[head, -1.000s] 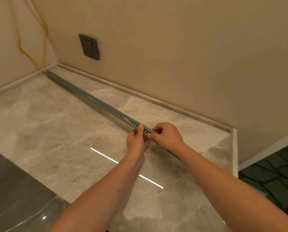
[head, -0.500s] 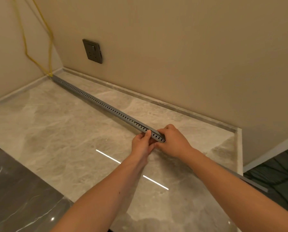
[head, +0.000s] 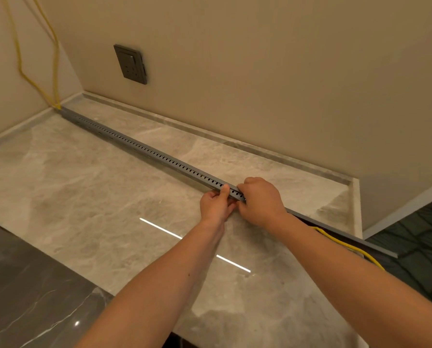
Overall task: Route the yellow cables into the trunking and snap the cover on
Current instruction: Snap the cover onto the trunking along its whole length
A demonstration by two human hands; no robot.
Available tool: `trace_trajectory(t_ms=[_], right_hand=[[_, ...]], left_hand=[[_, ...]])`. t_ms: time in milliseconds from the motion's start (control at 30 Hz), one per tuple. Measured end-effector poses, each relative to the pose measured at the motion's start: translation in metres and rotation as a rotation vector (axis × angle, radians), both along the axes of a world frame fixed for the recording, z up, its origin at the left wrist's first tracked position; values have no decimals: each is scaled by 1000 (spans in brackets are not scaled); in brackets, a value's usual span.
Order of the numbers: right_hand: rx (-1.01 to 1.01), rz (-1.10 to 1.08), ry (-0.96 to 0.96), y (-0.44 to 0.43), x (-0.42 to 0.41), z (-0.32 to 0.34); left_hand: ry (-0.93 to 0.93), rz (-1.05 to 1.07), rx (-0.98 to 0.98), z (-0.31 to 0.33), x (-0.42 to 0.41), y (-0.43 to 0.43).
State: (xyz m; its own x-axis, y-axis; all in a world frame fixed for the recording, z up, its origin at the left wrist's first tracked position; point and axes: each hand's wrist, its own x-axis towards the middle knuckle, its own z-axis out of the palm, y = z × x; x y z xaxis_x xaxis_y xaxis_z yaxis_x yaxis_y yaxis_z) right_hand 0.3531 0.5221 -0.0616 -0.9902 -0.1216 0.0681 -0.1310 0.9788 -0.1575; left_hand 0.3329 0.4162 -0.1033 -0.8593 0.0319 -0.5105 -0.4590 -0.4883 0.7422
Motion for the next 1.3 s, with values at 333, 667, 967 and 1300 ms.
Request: trace_trajectory(t_ms=[333,667,967,1300], right_hand=[[-104,5,-225,27,8,10],[-174,-260,-218,49,40,9],[-493,-252,-406,78,50,38],[-497,-294,-457,103,76,39]], left_hand=[[-24,27,75,3,-1,0],[-63,-312,116,12,40,31],[-18,-225,91,17,56,49],[-34,-101,108,13,58,57]])
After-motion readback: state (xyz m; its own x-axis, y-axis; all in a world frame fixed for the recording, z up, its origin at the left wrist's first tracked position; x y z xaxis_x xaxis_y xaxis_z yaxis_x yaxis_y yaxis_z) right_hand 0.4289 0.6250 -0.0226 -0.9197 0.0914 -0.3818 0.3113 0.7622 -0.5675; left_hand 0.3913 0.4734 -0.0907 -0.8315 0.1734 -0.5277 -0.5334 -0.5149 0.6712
